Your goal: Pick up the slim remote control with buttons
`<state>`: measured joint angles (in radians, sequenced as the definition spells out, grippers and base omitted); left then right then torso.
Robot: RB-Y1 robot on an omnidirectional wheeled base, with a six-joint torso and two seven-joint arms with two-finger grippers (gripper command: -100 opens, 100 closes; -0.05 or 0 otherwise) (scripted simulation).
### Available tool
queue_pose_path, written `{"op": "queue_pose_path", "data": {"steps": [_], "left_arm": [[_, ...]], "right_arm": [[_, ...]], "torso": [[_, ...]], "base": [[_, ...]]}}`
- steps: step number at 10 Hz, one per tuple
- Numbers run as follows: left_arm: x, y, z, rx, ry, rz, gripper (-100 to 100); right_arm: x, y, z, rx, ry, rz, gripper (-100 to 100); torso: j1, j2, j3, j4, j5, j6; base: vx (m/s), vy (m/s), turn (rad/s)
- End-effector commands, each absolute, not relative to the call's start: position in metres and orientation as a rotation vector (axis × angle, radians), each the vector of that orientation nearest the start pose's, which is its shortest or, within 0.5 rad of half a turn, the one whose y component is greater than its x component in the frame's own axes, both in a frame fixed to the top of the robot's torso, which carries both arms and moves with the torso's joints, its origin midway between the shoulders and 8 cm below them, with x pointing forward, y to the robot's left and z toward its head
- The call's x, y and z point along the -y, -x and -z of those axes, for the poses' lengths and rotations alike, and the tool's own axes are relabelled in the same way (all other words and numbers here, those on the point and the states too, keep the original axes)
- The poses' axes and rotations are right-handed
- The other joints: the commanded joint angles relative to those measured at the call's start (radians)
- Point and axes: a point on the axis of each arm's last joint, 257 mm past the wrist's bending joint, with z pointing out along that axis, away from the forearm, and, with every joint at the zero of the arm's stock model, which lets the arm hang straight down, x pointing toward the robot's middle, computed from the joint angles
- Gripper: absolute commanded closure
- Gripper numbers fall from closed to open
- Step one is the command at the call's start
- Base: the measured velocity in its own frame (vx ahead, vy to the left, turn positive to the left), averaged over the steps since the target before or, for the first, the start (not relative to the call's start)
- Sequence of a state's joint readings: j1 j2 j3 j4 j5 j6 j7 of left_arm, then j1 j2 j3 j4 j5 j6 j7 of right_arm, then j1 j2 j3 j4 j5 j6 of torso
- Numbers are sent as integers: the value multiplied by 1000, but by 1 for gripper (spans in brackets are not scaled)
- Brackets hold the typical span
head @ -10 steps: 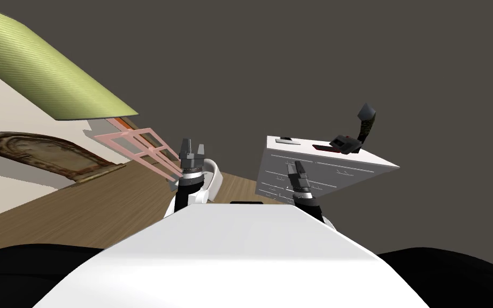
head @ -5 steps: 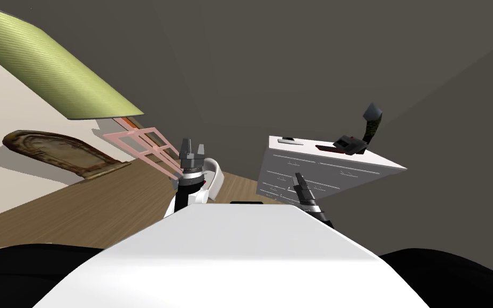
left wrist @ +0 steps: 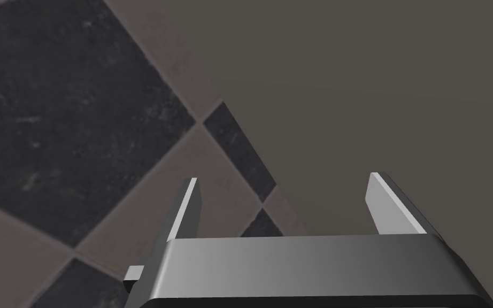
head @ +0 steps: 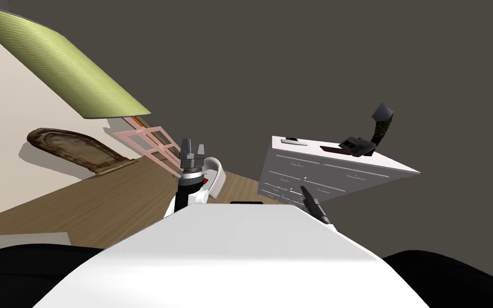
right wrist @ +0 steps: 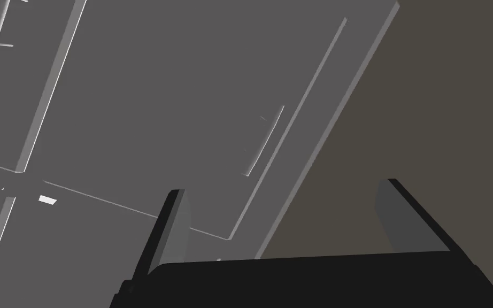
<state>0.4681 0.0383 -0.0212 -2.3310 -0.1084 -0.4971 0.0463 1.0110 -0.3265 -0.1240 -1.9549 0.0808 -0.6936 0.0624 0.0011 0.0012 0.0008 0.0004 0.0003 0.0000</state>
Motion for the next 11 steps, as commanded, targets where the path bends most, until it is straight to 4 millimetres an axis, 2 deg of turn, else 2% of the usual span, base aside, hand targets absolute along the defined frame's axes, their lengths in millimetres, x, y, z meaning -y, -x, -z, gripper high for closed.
{"op": "queue_pose_path", "data": {"steps": [1, 6, 7, 8, 9, 10, 11], "left_arm": [[-249, -338, -54, -643, 521, 1325, 0], [-249, -338, -54, -643, 520, 1326, 0], [-249, -338, -54, -643, 521, 1325, 0], [-249, -338, -54, -643, 520, 1325, 0], [-249, -338, -54, -643, 521, 1325, 0], [-249, -338, -54, -643, 521, 1326, 0], [-249, -338, -54, -643, 521, 1325, 0]], "right_arm": [[381, -201, 241, -1457, -730, -708, -100], [425, -115, 288, -1685, -741, -504, -100], [438, -98, 287, -1747, -681, -450, -100], [445, -77, 297, -1783, -720, -417, -100], [457, -60, 293, -1847, -653, -366, -100], [464, -39, 301, -1880, -688, -335, -100], [478, -20, 296, -1948, -623, -281, -100]], "torso": [[0, 0, 0, 0, 0, 0], [0, -1, 0, 0, 0, -1], [0, -1, 0, 0, 0, 0], [0, -1, 0, 0, 0, -1], [0, -1, 0, 0, 0, 0], [0, -1, -1, 0, 0, -1], [0, -1, -1, 0, 0, 0]], "base": [[-9, 30, 112], [-4, 25, 98], [0, 23, 152], [2, 18, 82], [5, 32, 189], [2, 20, 105], [3, 28, 199]]}}
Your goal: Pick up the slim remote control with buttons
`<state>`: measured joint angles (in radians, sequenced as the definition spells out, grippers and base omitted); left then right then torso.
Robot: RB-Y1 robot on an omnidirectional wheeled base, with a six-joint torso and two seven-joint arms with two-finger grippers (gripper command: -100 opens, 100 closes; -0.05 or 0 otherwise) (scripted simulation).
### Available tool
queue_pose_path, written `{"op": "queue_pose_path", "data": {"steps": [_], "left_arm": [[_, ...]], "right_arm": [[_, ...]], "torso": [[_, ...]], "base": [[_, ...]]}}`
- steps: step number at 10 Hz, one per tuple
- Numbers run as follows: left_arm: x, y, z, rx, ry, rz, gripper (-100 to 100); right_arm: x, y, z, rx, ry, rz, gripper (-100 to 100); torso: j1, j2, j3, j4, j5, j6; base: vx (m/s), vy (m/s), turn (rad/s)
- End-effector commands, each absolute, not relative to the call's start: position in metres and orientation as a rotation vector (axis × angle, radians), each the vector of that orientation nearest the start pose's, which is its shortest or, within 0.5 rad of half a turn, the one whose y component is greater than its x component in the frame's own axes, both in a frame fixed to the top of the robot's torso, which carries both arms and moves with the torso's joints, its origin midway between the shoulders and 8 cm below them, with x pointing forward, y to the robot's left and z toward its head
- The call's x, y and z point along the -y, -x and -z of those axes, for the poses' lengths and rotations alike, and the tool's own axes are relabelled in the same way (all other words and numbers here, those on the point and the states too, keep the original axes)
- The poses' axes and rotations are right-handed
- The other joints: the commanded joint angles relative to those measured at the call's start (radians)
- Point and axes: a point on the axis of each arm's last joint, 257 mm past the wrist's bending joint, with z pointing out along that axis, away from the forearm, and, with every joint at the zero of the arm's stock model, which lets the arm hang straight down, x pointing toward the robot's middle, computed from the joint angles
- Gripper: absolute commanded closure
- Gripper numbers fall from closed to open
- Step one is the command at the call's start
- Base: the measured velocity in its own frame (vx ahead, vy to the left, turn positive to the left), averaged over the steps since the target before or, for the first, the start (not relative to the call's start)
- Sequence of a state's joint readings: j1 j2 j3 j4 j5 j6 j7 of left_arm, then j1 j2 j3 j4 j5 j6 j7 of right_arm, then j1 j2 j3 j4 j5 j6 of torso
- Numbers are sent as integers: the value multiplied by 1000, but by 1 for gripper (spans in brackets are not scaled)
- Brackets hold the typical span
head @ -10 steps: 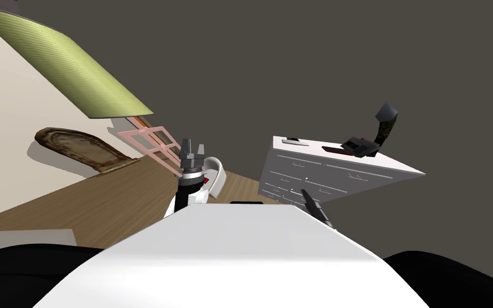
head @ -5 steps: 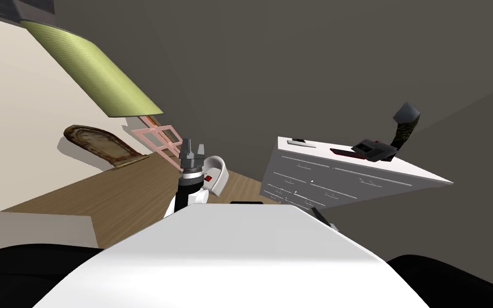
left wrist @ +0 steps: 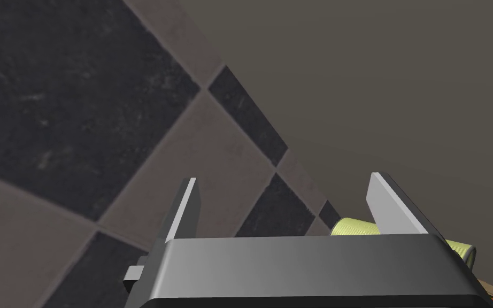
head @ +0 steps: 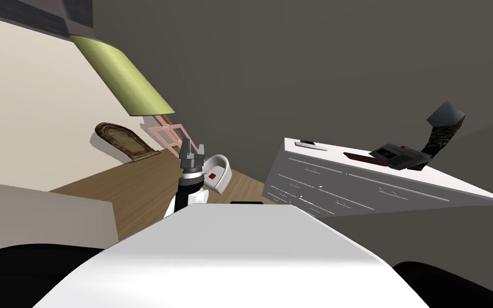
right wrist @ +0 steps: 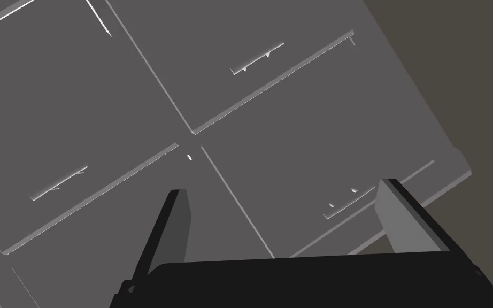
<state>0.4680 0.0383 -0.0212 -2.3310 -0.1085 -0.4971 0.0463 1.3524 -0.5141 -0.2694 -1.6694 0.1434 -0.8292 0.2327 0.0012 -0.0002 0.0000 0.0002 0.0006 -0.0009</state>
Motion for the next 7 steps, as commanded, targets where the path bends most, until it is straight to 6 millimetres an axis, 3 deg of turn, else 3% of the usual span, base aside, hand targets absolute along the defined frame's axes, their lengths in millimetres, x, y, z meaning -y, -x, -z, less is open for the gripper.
{"op": "queue_pose_path", "data": {"steps": [1, 2, 3, 4, 7], "left_arm": [[-249, -338, -54, -643, 521, 1325, 0], [-249, -338, -54, -643, 521, 1325, 0], [-249, -338, -54, -643, 521, 1325, 0], [-249, -338, -54, -643, 520, 1326, 0], [-249, -338, -54, -643, 521, 1325, 0]], "right_arm": [[480, -8, 297, -1968, -640, -266, -100], [484, 1, 302, -1981, -657, -248, -100], [498, 23, 292, -2054, -588, -197, -100], [504, 38, 296, -2075, -614, -171, -100], [536, 86, 273, -2228, -483, -57, -100]], "torso": [[0, 0, 0, 0, 0, 0], [0, 0, 0, 0, 0, 1], [-1, 0, 0, 0, -1, 1], [-1, 0, 0, 0, 0, 0], [-1, -1, 0, 0, 0, 1]], "base": [[6, 19, 105], [3, 6, -23], [6, 21, 231], [7, 13, 128], [14, 20, 200]]}}
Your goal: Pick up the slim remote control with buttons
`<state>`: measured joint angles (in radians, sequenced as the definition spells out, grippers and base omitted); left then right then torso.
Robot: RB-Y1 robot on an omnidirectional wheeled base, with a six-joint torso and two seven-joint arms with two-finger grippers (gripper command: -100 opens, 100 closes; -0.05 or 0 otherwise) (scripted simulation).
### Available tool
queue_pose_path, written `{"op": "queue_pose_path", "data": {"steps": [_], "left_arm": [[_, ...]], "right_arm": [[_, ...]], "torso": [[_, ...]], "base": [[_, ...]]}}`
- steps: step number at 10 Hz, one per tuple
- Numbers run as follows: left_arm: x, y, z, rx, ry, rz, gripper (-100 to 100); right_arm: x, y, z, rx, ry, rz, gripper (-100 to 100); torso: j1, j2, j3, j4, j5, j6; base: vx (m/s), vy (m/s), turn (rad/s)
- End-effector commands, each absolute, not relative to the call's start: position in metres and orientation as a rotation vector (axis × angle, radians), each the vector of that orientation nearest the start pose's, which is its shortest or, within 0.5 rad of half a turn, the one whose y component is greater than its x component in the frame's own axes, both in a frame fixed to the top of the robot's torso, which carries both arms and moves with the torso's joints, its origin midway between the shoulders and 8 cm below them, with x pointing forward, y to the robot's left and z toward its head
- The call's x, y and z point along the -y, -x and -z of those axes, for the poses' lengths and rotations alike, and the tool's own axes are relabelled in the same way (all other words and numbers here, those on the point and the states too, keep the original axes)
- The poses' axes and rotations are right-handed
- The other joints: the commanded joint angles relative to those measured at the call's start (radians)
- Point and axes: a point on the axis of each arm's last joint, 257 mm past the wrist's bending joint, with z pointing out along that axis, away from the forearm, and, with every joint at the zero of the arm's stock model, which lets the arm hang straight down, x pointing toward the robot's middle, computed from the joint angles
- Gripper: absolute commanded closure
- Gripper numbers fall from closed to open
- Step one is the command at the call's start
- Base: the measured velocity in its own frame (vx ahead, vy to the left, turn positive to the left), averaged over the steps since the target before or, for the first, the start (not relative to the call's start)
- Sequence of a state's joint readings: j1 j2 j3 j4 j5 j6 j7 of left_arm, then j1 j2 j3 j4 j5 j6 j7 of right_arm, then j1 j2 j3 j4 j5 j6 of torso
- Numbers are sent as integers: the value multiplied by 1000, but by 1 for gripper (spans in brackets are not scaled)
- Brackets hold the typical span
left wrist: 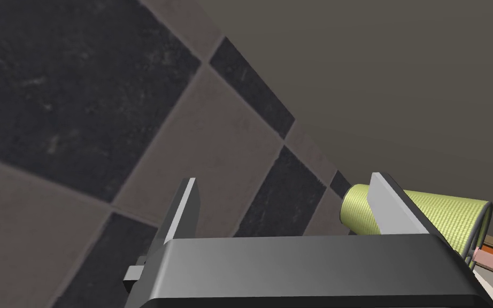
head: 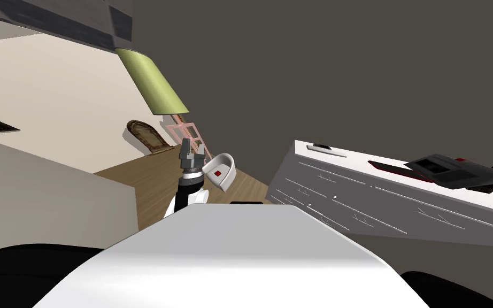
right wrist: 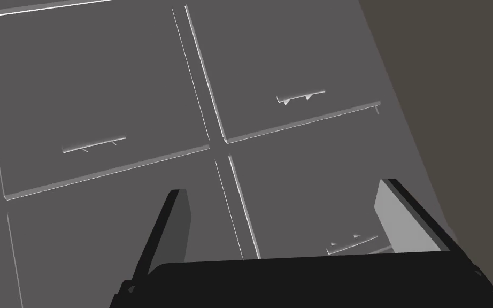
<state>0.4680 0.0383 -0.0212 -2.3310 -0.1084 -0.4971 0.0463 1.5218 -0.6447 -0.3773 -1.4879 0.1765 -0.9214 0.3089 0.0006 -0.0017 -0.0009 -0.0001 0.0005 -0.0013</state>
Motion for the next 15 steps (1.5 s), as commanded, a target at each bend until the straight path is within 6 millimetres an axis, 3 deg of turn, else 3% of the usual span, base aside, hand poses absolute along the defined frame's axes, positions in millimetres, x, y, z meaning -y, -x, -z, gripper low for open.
{"op": "queue_pose_path", "data": {"steps": [1, 2, 3, 4, 5, 6, 7, 8, 9, 10, 11, 12, 13, 14, 15], "left_arm": [[-249, -338, -54, -643, 520, 1325, 0], [-249, -338, -54, -643, 521, 1325, 0], [-249, -338, -54, -643, 521, 1325, 0], [-249, -338, -54, -643, 520, 1325, 0], [-249, -338, -54, -643, 521, 1325, 0], [-249, -338, -54, -643, 520, 1325, 0], [-249, -338, -54, -643, 521, 1325, 0], [-249, -338, -54, -643, 521, 1325, 0], [-249, -338, -54, -643, 521, 1325, 0], [-249, -338, -54, -643, 520, 1325, 0], [-249, -338, -54, -643, 521, 1325, 0], [-249, -338, -54, -643, 520, 1325, 0], [-249, -338, -54, -643, 521, 1325, 0], [-249, -338, -54, -643, 520, 1325, 0], [-249, -338, -54, -643, 521, 1325, 0]], "right_arm": [[538, 97, 272, -2247, -498, -43, -100], [541, 104, 272, -2255, -510, -29, -100], [553, 122, 255, -2326, -433, 11, -100], [558, 132, 255, -2339, -451, 35, -100], [571, 149, 237, -2408, -375, 73, -100], [575, 156, 236, -2417, -387, 89, -100], [585, 168, 217, -2481, -307, 119, -100], [590, 178, 215, -2492, -324, 142, -100], [602, 188, 195, -2552, -246, 172, -100], [605, 196, 193, -2562, -259, 189, -100], [620, 203, 174, -2610, -186, 224, -100], [618, 209, 171, -2625, -192, 228, -100], [631, 216, 151, -2674, -122, 259, -100], [631, 219, 149, -2683, -125, 261, -100], [639, 220, 131, -2728, -47, 269, -100]], "torso": [[0, 0, 0, 0, 0, 0], [0, 0, 0, 0, 0, 1], [0, 1, 1, 1, 0, 2], [0, 1, 0, 0, 0, 0], [0, 0, 0, 0, 0, 1], [0, 0, 0, 0, 0, 0], [0, 0, 0, 0, -1, 1], [0, 0, 0, 0, 0, 0], [0, 0, 0, 0, 0, 1], [0, 0, 0, 0, 0, 0], [0, 0, 0, 0, -1, 1], [0, -1, 0, 0, 0, 0], [0, 0, 0, 0, 0, 1], [0, -1, 0, 0, 0, 0], [0, -1, 0, 0, 0, 2]], "base": [[12, 12, 142], [6, 3, -13], [12, 21, 273], [13, 9, 164], [15, 21, 275], [13, 11, 137], [18, 20, 241], [14, 12, 169], [14, 20, 284], [14, 10, 145], [19, 21, 295], [12, 11, 152], [14, 25, 322], [15, 13, 157], [18, 24, 273]]}}
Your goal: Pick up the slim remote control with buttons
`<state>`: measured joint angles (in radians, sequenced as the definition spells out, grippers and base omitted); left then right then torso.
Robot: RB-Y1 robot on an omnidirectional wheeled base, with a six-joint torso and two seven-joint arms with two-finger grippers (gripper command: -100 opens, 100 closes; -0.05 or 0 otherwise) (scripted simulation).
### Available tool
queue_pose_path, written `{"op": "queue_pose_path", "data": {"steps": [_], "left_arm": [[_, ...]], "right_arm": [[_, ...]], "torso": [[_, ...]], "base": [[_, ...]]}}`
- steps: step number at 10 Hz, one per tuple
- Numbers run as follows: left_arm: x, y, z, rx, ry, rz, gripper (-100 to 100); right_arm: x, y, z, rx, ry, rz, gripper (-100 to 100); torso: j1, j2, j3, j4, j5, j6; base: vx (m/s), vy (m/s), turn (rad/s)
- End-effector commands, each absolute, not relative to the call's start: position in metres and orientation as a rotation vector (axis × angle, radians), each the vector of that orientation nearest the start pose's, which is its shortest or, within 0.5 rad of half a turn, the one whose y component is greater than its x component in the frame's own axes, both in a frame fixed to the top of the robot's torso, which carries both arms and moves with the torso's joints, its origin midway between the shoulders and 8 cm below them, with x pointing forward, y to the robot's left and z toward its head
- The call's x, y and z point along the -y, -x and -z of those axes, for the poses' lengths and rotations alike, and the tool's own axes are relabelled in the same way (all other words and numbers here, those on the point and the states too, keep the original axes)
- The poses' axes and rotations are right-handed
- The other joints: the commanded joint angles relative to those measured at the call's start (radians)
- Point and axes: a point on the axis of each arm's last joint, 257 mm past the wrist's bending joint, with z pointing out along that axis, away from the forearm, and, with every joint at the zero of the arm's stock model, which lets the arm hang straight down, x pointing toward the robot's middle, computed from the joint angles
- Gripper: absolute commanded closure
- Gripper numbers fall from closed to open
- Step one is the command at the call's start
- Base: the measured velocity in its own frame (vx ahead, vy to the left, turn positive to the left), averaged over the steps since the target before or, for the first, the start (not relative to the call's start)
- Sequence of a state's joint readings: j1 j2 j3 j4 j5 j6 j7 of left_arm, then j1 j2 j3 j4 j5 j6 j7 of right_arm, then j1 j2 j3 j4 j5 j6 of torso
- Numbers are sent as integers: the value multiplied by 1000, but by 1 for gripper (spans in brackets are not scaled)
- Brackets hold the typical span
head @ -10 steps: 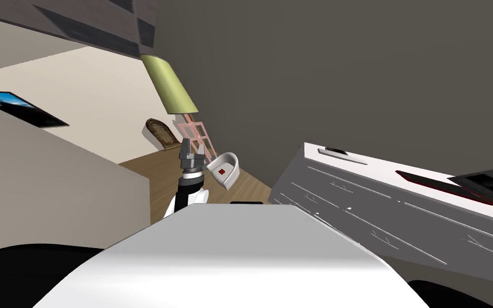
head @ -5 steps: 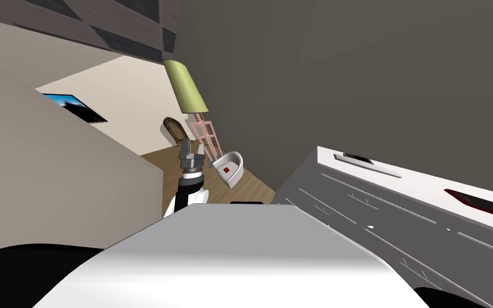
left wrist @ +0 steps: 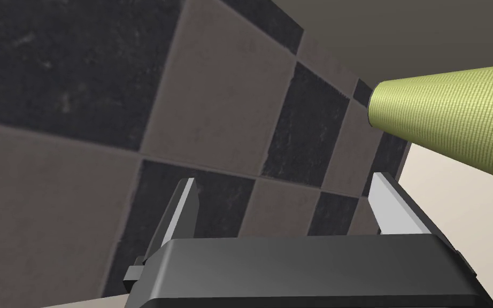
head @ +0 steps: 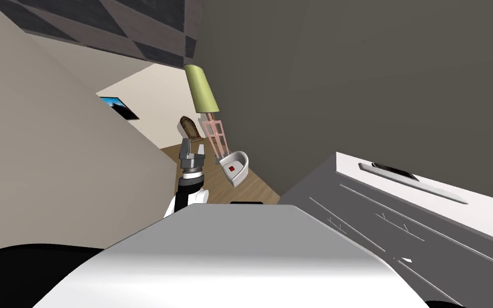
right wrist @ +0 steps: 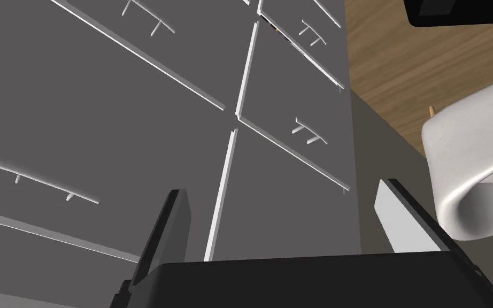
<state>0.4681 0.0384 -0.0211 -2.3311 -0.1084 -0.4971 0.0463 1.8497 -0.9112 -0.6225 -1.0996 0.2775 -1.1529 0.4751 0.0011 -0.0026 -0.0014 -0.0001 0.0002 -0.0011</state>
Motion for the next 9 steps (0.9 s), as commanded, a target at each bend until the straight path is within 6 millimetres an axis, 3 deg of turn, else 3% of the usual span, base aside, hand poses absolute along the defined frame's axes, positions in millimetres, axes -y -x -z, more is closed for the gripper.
{"op": "queue_pose_path", "data": {"steps": [1, 5, 6, 9], "left_arm": [[-249, -338, -54, -643, 521, 1325, 0], [-249, -338, -54, -643, 521, 1325, 0], [-249, -338, -54, -643, 521, 1325, 0], [-249, -338, -54, -643, 520, 1325, 0]], "right_arm": [[642, 226, 128, -2735, -59, 288, -100], [666, 227, 77, -2856, 138, 319, -100], [668, 230, 75, -2860, 132, 330, -100], [684, 217, 42, -2941, 299, 318, -100]], "torso": [[0, 0, 0, 0, 0, 0], [0, -1, 0, 0, 0, 0], [0, -2, -1, -1, 0, 0], [-2, -2, -1, -1, 0, 0]], "base": [[16, 13, 152], [27, 20, 290], [33, -5, 157], [44, -8, 356]]}}
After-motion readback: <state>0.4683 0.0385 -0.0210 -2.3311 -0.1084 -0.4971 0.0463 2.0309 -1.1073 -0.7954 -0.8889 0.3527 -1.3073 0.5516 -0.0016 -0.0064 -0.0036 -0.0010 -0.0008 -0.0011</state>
